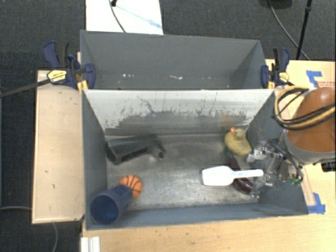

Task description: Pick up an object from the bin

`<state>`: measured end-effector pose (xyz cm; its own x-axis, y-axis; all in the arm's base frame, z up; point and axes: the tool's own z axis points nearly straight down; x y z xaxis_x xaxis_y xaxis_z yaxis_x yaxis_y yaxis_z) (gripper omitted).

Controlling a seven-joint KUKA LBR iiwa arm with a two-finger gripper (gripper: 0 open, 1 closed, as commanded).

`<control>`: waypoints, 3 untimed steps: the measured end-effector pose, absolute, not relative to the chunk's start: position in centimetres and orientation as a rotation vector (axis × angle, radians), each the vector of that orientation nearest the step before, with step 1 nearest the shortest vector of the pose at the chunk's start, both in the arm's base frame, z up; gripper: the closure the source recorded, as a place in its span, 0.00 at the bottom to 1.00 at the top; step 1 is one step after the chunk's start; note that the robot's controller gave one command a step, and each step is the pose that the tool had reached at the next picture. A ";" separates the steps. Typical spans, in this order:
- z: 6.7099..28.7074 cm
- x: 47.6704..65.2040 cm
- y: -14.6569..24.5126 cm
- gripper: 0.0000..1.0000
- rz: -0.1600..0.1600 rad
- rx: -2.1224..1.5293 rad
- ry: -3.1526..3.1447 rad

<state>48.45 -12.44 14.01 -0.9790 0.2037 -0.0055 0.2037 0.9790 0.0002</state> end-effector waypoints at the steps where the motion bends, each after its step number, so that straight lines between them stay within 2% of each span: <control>1: 7.6 49.1 -14.0 0.00 -0.001 0.291 3.122; 2: 7.3 48.0 -13.1 1.00 -0.003 0.362 3.108; 3: 7.3 48.0 -13.1 1.00 -0.003 0.361 3.108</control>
Offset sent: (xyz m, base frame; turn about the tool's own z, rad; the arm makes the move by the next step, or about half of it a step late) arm -0.0078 -0.0054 -0.0701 0.0291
